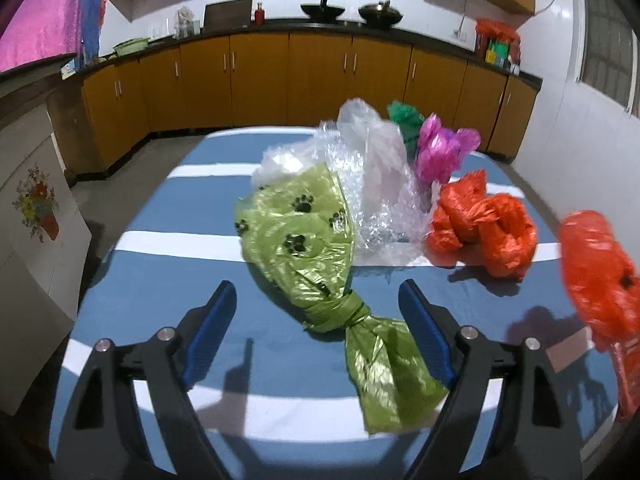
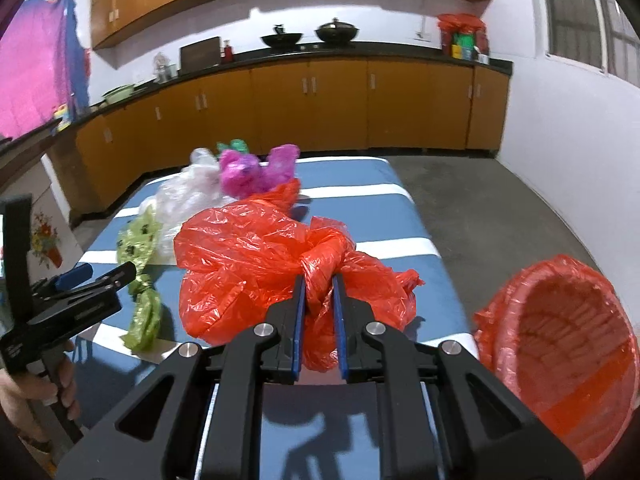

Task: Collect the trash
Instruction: 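Grasp the green paw-print bag with the left tool while the right tool grasps a red bag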

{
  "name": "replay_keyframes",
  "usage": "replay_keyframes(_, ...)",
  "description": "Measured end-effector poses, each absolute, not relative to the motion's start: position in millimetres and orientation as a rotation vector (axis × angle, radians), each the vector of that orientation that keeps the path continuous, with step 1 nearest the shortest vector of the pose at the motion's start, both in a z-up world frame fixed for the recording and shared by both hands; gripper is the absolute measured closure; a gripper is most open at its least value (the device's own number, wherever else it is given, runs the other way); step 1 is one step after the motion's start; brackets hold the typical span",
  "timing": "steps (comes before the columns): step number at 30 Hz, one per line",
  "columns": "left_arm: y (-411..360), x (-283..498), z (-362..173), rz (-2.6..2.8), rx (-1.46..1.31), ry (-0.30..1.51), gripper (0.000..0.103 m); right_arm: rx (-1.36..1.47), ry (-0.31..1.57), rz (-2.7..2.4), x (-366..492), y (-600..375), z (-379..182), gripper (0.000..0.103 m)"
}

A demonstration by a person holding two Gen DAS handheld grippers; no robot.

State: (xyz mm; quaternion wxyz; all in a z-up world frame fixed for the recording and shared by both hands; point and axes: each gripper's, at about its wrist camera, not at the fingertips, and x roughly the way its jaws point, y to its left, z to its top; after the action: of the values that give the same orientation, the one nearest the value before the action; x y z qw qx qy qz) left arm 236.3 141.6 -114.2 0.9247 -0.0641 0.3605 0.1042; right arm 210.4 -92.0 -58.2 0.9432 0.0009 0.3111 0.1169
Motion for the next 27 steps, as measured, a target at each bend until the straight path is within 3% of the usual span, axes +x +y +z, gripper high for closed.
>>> replay_keyframes(4,141.1,255.9,-128.6,0.218,-0.141,0.824,0.038,0.009,0.639,0.219,212.1,-100.2,-59.0,0.089)
replay_keyframes(8,139.7,263.4,-137.9,0.199,-0.151,0.872,0.066,0.015,0.639,0.216,211.0,-105.3,-60.1,0.089)
replay_keyframes(11,139.1,259.1,-137.4,0.184,-0.148,0.864,0.074,0.023,0.637,0.213,209.5,-108.8,-59.9,0.089)
replay_keyframes(27,107.9,213.7,-71.4,0.011,-0.150,0.709,0.077,0.062,0.593,0.161,189.7,-138.1,-45.0,0.089)
